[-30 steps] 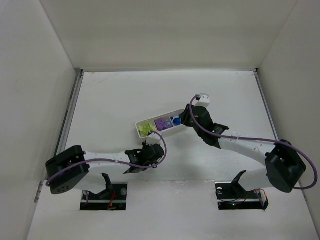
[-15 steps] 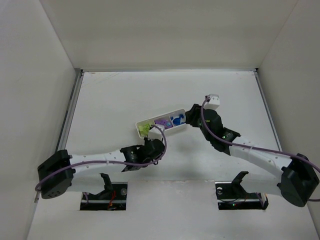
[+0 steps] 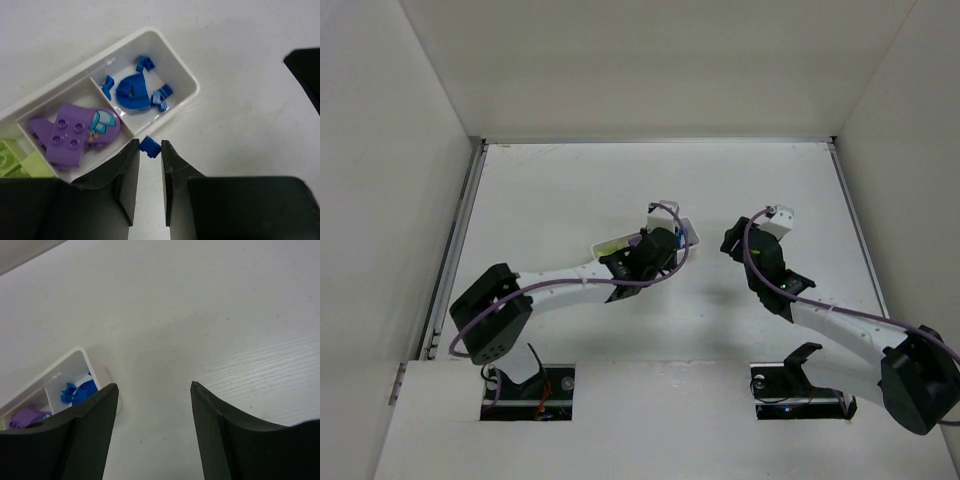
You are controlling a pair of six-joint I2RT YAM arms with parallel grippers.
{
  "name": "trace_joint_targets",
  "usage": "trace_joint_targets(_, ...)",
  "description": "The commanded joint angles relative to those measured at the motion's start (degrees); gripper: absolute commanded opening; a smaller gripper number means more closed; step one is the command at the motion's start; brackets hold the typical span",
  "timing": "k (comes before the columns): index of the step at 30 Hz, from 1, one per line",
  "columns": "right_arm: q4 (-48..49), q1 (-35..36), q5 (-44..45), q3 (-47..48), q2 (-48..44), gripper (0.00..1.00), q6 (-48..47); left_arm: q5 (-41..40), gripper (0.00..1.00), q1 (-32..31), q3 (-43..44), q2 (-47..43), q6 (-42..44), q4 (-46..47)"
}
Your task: Sort the legos into containers by color
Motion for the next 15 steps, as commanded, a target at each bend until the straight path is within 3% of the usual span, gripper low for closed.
trace_joint_targets(1, 5.3, 0.0, -0.3, 0.2, -2.0, 0.66, 1.5, 3.3, 0.17, 3.0, 5.9, 4.4, 1.4, 6.1)
trace_joint_targets(6, 6.1, 0.2, -1.8, 0.0, -2.3, 0.66, 1.8, 4.2, 0.24, 5.1, 13.1, 12.3, 3.0, 4.9)
trace_joint_targets(15, 6.5, -0.1, -2.1, -0.5, -3.1, 0.65, 1.7, 2.7, 0.58, 5.5, 13.8, 10.0, 3.1, 4.1)
